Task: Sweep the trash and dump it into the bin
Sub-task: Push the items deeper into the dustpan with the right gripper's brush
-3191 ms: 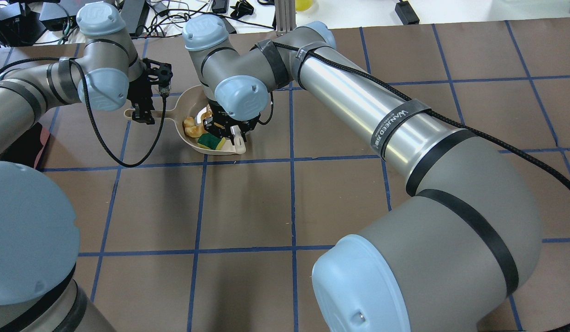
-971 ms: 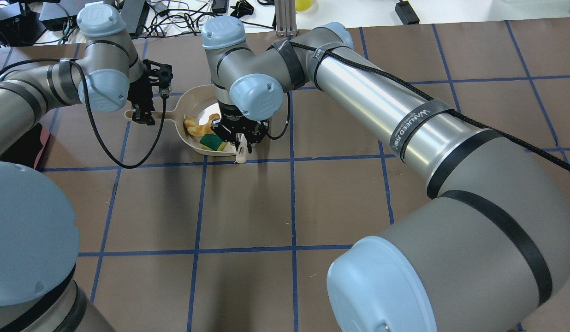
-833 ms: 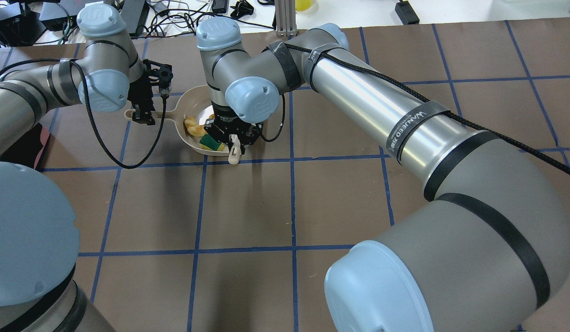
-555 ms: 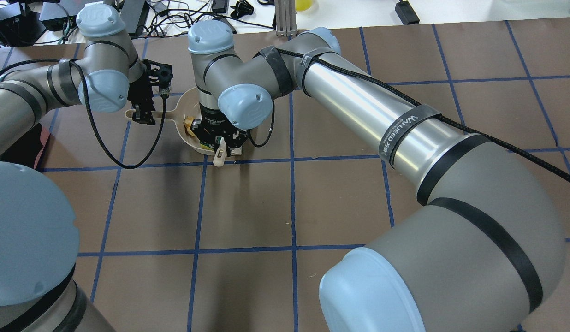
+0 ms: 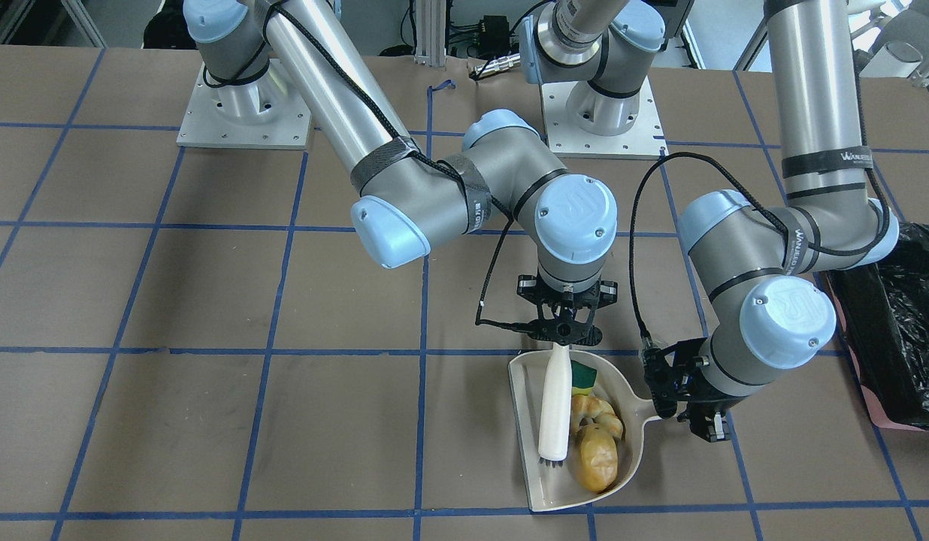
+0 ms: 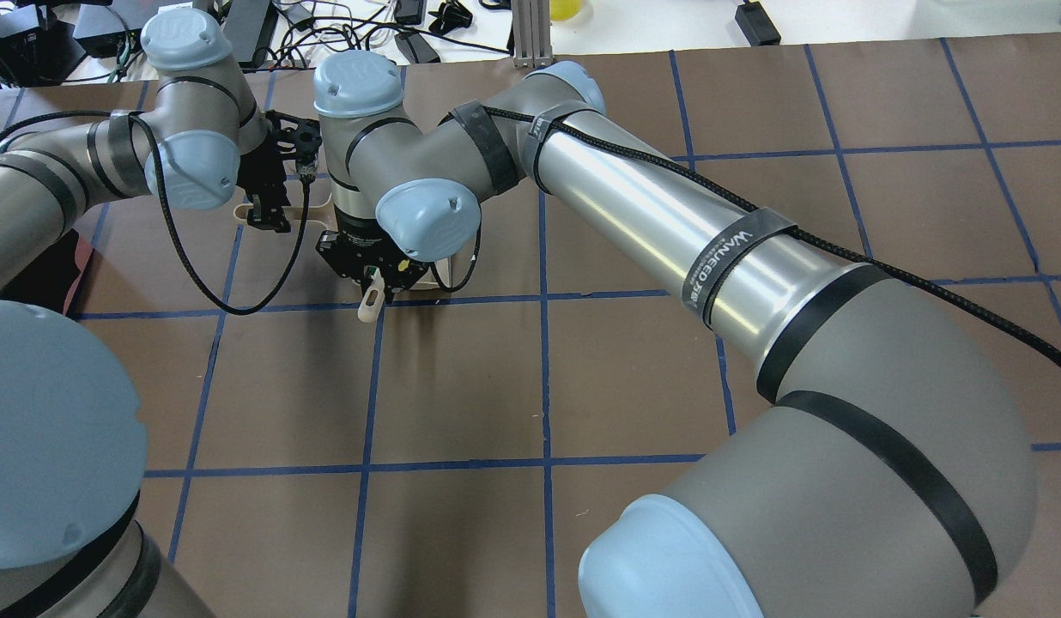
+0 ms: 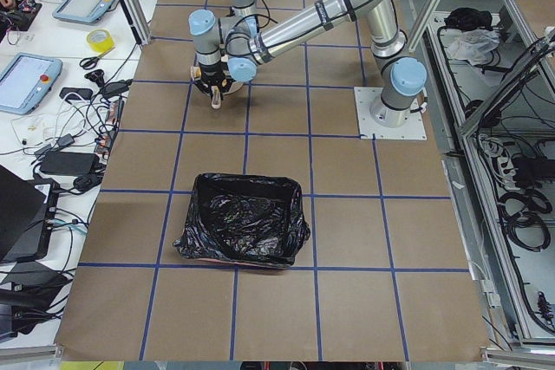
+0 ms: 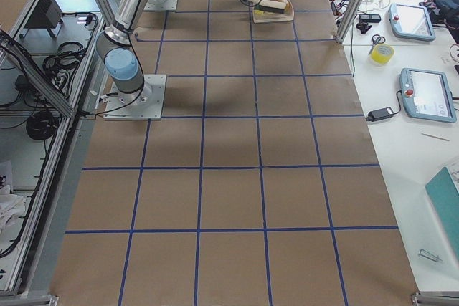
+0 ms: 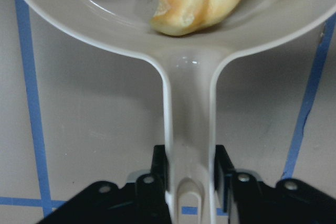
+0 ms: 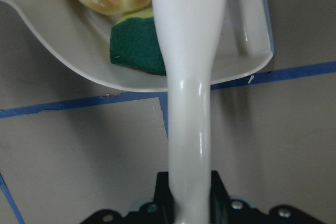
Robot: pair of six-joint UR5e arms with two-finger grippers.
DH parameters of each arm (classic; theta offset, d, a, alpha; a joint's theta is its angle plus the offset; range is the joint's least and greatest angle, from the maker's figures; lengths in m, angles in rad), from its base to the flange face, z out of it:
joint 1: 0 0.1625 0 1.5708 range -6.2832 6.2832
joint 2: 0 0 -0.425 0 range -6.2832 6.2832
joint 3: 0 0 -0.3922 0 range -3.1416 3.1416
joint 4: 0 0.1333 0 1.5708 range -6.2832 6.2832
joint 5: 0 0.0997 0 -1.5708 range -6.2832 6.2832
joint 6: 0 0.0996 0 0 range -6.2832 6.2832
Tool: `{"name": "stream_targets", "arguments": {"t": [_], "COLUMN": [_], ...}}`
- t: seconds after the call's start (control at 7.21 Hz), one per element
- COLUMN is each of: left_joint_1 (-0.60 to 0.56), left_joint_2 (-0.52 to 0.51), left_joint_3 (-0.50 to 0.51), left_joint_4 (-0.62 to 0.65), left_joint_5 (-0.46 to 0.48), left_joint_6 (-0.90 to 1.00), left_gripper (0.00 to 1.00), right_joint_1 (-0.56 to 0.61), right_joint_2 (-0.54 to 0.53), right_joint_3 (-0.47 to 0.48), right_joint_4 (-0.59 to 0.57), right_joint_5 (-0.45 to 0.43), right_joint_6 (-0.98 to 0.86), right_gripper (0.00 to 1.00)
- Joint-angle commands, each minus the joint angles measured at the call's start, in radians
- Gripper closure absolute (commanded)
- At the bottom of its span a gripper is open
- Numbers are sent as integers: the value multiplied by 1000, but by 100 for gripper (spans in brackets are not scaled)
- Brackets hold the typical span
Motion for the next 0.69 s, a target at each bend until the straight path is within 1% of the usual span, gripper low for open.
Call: {"name": "stream_targets", "arguments": {"t": [0.0, 0.14, 0.28, 0.42, 0.56], "left_joint_1": [0, 2, 2, 3, 14], "left_joint_2": [0, 0, 2, 2, 6], "left_joint_3": [1, 1, 1, 1, 1], "left_joint_4": [2, 2, 2, 2, 4], "left_joint_5": [0, 0, -2, -2, -11], "left_joint_6": [1, 1, 1, 1, 4], "left_gripper": [96, 96, 96, 96, 96], "right_joint_1": [-7, -16, -34, -62, -109], "right_joint_2": [-3, -5, -8, -29, -61], "right_joint_3": [2, 7, 8, 11, 16], "right_joint_4": [27, 33, 72, 153, 212], "right_joint_5": [-50, -60, -115, -179, -202], "right_joint_6": [-10, -19, -51, -99, -175], "right_gripper": [100, 100, 100, 100, 100]}}
